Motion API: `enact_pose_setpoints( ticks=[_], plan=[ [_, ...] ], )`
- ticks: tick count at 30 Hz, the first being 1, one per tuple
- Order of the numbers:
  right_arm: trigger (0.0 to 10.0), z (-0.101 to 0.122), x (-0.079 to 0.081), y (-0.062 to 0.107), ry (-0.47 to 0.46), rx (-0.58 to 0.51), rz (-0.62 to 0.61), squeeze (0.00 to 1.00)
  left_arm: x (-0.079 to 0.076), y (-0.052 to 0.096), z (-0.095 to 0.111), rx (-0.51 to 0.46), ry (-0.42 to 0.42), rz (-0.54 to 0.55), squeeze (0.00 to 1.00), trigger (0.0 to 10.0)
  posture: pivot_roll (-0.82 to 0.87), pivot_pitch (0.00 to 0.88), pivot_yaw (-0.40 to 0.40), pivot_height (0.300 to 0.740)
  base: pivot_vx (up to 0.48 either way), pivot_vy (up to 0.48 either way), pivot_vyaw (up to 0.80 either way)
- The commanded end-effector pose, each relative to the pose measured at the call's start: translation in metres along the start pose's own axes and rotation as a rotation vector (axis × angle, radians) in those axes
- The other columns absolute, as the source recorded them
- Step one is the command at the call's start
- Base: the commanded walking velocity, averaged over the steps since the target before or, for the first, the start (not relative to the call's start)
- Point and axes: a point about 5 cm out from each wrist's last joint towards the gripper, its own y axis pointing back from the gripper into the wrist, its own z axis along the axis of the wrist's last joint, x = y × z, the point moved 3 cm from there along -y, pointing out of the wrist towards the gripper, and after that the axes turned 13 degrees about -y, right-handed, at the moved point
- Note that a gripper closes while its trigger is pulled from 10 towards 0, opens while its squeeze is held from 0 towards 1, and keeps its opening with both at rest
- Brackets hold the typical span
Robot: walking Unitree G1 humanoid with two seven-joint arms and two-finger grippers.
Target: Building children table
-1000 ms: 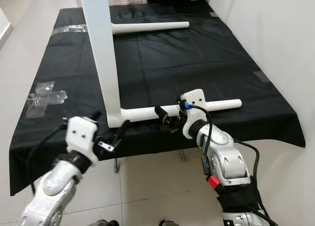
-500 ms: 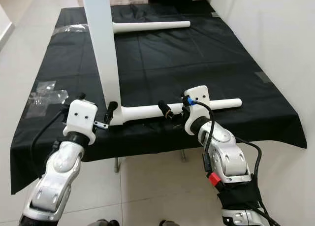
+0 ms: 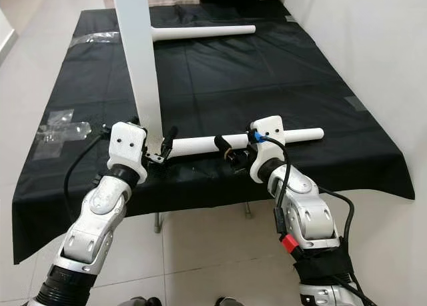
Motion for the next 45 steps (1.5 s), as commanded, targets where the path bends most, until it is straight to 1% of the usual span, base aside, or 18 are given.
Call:
enact_pose_setpoints(
  ticks=[1, 4, 6, 13, 14, 17, 18, 19, 20, 21, 22, 24, 25, 26, 31, 36, 40, 45],
  plan=[
    [10.0, -0.004, 0.004, 0.002, -0.003, 0.012, 0.009, 0.00, 0.001, 0.000, -0.006, 0.017, -0.002, 0.023, 0.00, 10.0, 0.00, 0.232, -0.014, 0.740, 0.000, 0.000, 0.00],
    [10.0, -0.004, 0.004, 0.002, -0.003, 0.012, 0.009, 0.00, 0.006, -0.001, -0.008, 0.027, -0.025, 0.057, 0.00, 10.0, 0.00, 0.234, -0.013, 0.740, 0.000, 0.000, 0.00],
    [10.0, -0.003, 0.005, 0.003, -0.007, 0.009, 0.011, 0.00, 0.019, -0.007, -0.016, 0.052, -0.054, 0.128, 0.00, 10.0, -0.01, 0.240, -0.013, 0.740, 0.000, 0.000, 0.00],
    [10.0, -0.001, 0.007, 0.005, -0.012, 0.005, 0.012, 0.00, 0.038, -0.019, -0.025, 0.078, -0.056, 0.206, 0.00, 10.0, -0.02, 0.250, -0.008, 0.740, 0.000, 0.000, 0.00],
    [10.0, -0.002, 0.008, 0.005, -0.013, 0.007, 0.012, 0.00, 0.047, -0.023, -0.028, 0.090, -0.066, 0.236, 0.00, 10.0, -0.02, 0.252, -0.006, 0.740, 0.000, 0.000, 0.00],
    [10.0, -0.002, 0.007, 0.006, -0.013, 0.008, 0.011, 0.00, 0.050, -0.024, -0.029, 0.094, -0.071, 0.249, 0.00, 10.0, -0.02, 0.252, -0.006, 0.740, 0.000, 0.000, 0.00],
    [10.0, -0.002, 0.007, 0.006, -0.014, 0.010, 0.010, 0.00, 0.064, -0.022, -0.030, 0.102, -0.094, 0.296, 0.00, 4.3, -0.02, 0.258, -0.004, 0.740, 0.000, 0.000, 0.00],
    [10.0, -0.003, 0.007, 0.006, -0.014, 0.012, 0.009, 0.00, 0.074, -0.021, -0.030, 0.105, -0.111, 0.331, 0.00, 3.5, -0.02, 0.258, -0.004, 0.740, 0.000, 0.000, 0.00],
    [10.0, -0.003, 0.007, 0.006, -0.014, 0.012, 0.009, 0.00, 0.074, -0.021, -0.030, 0.105, -0.111, 0.331, 0.00, 3.5, -0.02, 0.258, -0.004, 0.740, 0.000, 0.000, 0.00],
    [10.0, -0.003, 0.007, 0.007, -0.018, 0.013, 0.010, 0.00, 0.087, -0.018, -0.031, 0.111, -0.133, 0.373, 0.00, 3.5, -0.02, 0.258, -0.004, 0.740, 0.000, 0.000, 0.00],
    [10.0, -0.004, 0.007, 0.007, -0.019, 0.016, 0.011, 0.00, 0.101, -0.014, -0.033, 0.126, -0.154, 0.420, 0.00, 1.5, -0.01, 0.258, -0.007, 0.740, 0.000, 0.000, 0.00],
    [10.0, -0.004, 0.007, 0.007, -0.019, 0.016, 0.011, 0.00, 0.101, -0.014, -0.033, 0.126, -0.154, 0.420, 0.00, 1.5, -0.01, 0.258, -0.007, 0.740, 0.000, 0.000, 0.00],
    [10.0, -0.004, 0.008, 0.006, -0.024, 0.016, 0.014, 0.00, 0.116, -0.008, -0.036, 0.140, -0.169, 0.465, 0.00, 1.7, 0.00, 0.258, -0.008, 0.740, 0.000, 0.000, 0.00],
    [10.0, -0.004, 0.009, 0.006, -0.026, 0.018, 0.016, 0.00, 0.130, -0.002, -0.038, 0.149, -0.183, 0.508, 0.00, 0.0, 0.00, 0.258, -0.009, 0.740, 0.000, 0.000, 0.00],
    [10.0, -0.004, 0.010, 0.004, -0.028, 0.019, 0.020, 0.00, 0.149, 0.009, -0.037, 0.151, -0.208, 0.569, 0.00, 0.0, 0.00, 0.257, -0.011, 0.740, 0.000, 0.000, 0.00],
    [10.0, -0.004, 0.010, 0.004, -0.029, 0.020, 0.022, 0.00, 0.153, 0.013, -0.035, 0.146, -0.218, 0.589, 0.00, 0.0, 0.00, 0.257, -0.011, 0.740, 0.000, 0.000, 0.00],
    [10.0, -0.004, 0.014, 0.003, -0.035, 0.021, 0.041, 0.00, 0.168, 0.028, -0.031, 0.149, -0.276, 0.703, 0.00, 0.0, 0.01, 0.256, -0.006, 0.740, 0.000, 0.000, 0.00],
    [10.0, -0.004, 0.016, 0.003, -0.035, 0.018, 0.049, 0.00, 0.179, 0.047, -0.043, 0.218, -0.266, 0.786, 0.00, 0.0, 0.01, 0.257, -0.002, 0.740, 0.000, 0.000, 0.00]
  ],
)
